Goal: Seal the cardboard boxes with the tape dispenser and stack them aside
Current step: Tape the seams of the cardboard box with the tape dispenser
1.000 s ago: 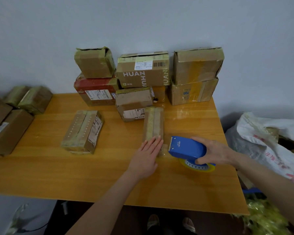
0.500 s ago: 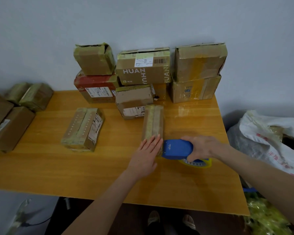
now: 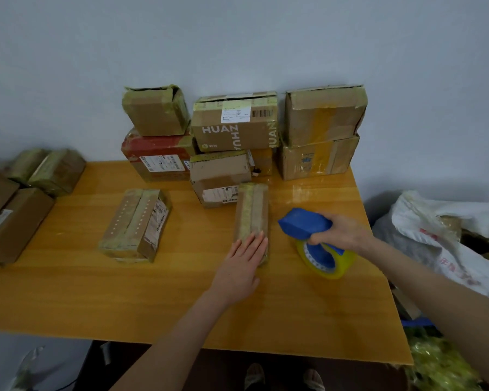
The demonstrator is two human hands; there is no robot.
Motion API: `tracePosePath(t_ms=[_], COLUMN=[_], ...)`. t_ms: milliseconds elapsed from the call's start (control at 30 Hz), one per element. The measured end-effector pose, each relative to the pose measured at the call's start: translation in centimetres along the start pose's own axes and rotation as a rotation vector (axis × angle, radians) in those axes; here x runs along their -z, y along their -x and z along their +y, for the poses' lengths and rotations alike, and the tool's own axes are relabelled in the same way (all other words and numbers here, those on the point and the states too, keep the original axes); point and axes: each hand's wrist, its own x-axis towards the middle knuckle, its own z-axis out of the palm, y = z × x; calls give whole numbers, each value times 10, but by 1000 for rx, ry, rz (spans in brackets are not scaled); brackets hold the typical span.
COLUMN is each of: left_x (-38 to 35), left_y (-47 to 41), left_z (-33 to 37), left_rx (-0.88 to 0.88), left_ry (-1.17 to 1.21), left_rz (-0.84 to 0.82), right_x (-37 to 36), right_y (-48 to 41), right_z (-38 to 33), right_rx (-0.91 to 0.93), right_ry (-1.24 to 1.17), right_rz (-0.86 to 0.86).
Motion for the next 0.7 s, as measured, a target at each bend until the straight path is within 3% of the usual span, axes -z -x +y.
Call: tracePosePath(t_ms=[167,333,400,467,533,600,700], left_x=[2,7,12,15,12,8,6], left_y=[1,0,1,8,19,28,26], left_z=[-1,0,0,-3,-9,-14,-12], left_rx=[-11,-10,17,159,333,446,477], left_ry=[36,117,286,518,665,736,785], left_rz=[-6,-4,67,219,357,388,375], right_x=[-37,-48,-46,-42,-39,-42,-71], right_y=[-10,-10,-7,-2,4,8,19], right_z=[17,25,26,28,25,16,-19], right_rx=[-188,-418,-492,-492,-378,-212,-41], right_ry=[-518,-885,-788,-564,-302,5,144], right_rz=[169,72,53,75,142,258,296])
